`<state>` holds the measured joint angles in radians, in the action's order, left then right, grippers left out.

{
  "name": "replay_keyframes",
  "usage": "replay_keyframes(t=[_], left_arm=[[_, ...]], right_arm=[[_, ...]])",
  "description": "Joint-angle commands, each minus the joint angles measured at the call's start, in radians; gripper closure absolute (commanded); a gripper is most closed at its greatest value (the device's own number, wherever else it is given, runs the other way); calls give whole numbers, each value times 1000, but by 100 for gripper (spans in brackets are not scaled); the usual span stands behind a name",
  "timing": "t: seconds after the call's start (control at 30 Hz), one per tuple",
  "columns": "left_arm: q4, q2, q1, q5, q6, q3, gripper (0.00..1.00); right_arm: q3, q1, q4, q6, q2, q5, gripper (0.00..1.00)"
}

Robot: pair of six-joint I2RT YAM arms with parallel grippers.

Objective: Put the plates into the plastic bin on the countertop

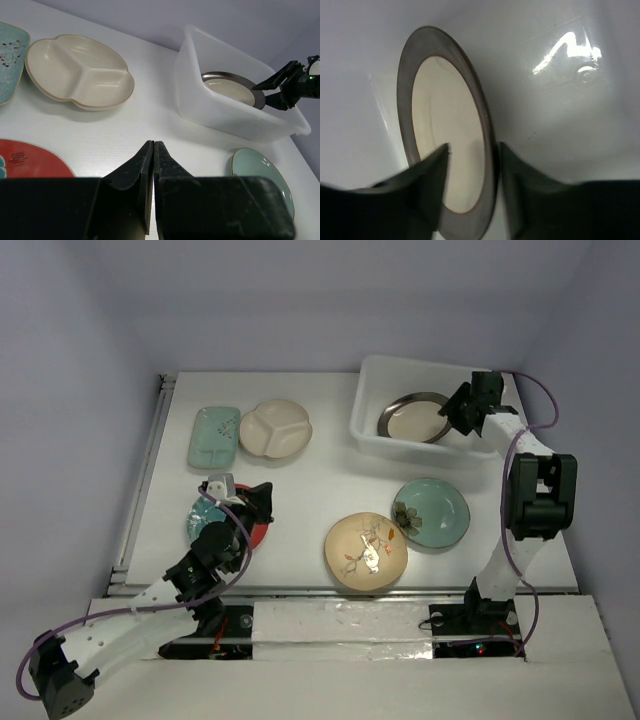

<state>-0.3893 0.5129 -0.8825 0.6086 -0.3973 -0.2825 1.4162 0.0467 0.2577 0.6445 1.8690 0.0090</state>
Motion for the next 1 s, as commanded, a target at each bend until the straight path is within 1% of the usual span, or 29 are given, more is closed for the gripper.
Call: replay_keyframes(t=[0.0,0.07,0.1,0.27,0.33,0.43,0.47,0.5,0.57,0.6,0.63,0.67,0.7,0.73,0.77,0.8,0.83,0.87,0.9,0.93,0.97], left_arm=[[-28,6,-3,-9,-3,-23,99],[-28,4,-3,-10,-3,-23,99],[-29,4,-3,-10,-3,-23,99],[-33,9,-3,-10,-5,-21,99],[-34,13,-3,-9,-5,-21,99],[-31,16,-3,-9,-3,-24,99],[-28,13,-3,-7,-3,-24,99],[-28,12,-3,-6,-3,-24,99],[-25,-4,-3,0,-5,-23,99],[-25,-10,-3,6,-5,-20,99],[-23,-23,-3,11,-5,-17,100],[-19,-31,-3,14,-6,-15,100],[-16,-40,-3,26,-6,-12,100],[-14,-66,-3,32,-11,-9,100],[-11,-82,-3,37,-12,-6,100],[-11,-103,-3,52,-14,9,100],[-10,-150,-3,72,-17,25,100],[-5,-177,-3,72,-20,25,100],[0,-206,-3,98,-24,38,100],[6,-264,-3,112,-29,46,100],[18,-290,-3,126,-40,52,100]], right_arm=[[53,5,-40,-15,-45,69,41],[50,5,-31,-28,-71,98,32],[50,5,-26,-35,-80,101,30],[21,5,-46,-37,-169,65,30],[-6,5,-86,-32,-243,42,29],[-68,5,-133,-9,-336,-41,29],[-91,-10,-155,-2,-362,-88,32],[-147,-25,-184,9,-387,-107,50],[-186,-112,-221,7,-447,-119,74],[-209,-154,-225,-5,-458,-121,91],[-217,-201,-225,-11,-464,-116,95],[-226,-306,-225,-16,-467,-107,98],[-238,-362,-235,-20,-465,-90,100],[-261,-414,-247,-19,-459,-83,100],[-272,-515,-247,-13,-443,-69,100],[-284,-562,-282,0,-432,-41,100],[-301,-643,-305,9,-406,-29,100],[-307,-643,-317,23,-406,-29,100],[-315,-724,-336,47,-380,-14,100],[-319,-764,-359,56,-364,-11,100],[-313,-803,-367,64,-343,20,100]])
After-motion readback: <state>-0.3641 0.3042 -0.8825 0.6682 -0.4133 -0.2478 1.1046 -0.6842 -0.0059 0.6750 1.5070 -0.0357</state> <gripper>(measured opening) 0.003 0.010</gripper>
